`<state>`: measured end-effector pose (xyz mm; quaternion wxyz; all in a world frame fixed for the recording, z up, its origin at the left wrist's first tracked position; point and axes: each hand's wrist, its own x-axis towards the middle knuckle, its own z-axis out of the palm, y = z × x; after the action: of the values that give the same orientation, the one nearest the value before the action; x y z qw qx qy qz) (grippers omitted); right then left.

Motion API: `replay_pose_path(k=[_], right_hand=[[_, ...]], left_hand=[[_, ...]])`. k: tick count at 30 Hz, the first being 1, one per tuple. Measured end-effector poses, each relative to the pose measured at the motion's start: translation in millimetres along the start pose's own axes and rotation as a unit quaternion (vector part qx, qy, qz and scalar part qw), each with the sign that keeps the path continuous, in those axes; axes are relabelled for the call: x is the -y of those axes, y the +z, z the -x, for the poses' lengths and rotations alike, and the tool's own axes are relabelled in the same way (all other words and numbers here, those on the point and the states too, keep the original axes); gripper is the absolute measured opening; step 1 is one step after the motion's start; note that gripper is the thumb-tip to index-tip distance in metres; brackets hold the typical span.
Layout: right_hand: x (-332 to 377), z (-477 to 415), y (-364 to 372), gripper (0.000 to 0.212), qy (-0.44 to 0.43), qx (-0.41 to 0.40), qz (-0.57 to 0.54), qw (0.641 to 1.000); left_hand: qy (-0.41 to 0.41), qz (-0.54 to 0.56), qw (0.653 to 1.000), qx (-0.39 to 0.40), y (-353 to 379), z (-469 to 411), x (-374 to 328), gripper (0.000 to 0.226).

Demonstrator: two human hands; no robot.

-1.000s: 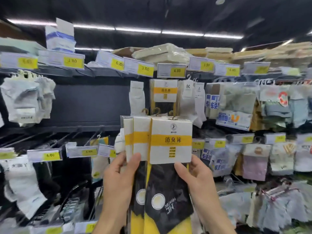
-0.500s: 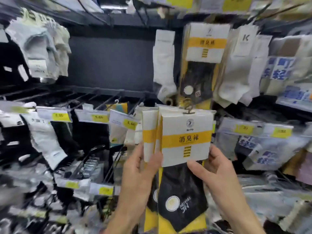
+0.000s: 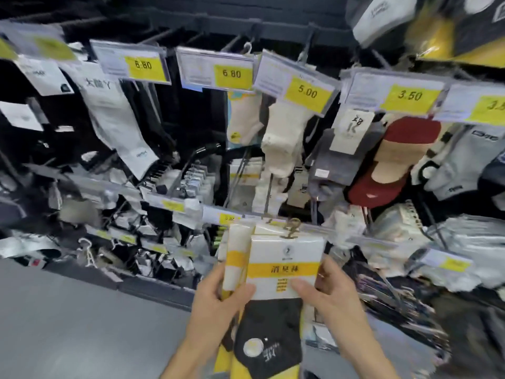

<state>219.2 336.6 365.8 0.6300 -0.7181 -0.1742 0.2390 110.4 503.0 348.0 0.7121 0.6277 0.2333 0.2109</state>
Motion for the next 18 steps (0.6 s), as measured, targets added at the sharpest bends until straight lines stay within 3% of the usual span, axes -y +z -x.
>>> replay_pose_path(k=[3, 8, 11, 15, 18], right_hand=[[-10, -10, 26, 0.043, 0.007, -0.013, -0.053, 0.998], [-51, -18, 44, 0.044, 0.038, -0.054, -0.109, 0.992], [-94, -28, 56, 0.034, 0.071, -0.072, -0.082, 0.992], [-147, -70, 84, 0.022, 0.109, -0.081, -0.012, 0.991], [-166, -112, 111, 0.019, 0.110, -0.087, 0.020, 0.990]], left_hand=[[0.014, -0.037, 0.998, -0.042, -35, -20, 5, 0.045], [0.022, 0.031, 0.997, -0.073, -100, -54, 1, 0.017], [0.038, 0.047, 0.996, -0.069, -142, -70, 4, 0.044], [0.036, 0.049, 0.996, -0.062, -170, -73, 23, 0.017], [-0.023, 0.039, 0.997, -0.062, -174, -62, 43, 0.033]])
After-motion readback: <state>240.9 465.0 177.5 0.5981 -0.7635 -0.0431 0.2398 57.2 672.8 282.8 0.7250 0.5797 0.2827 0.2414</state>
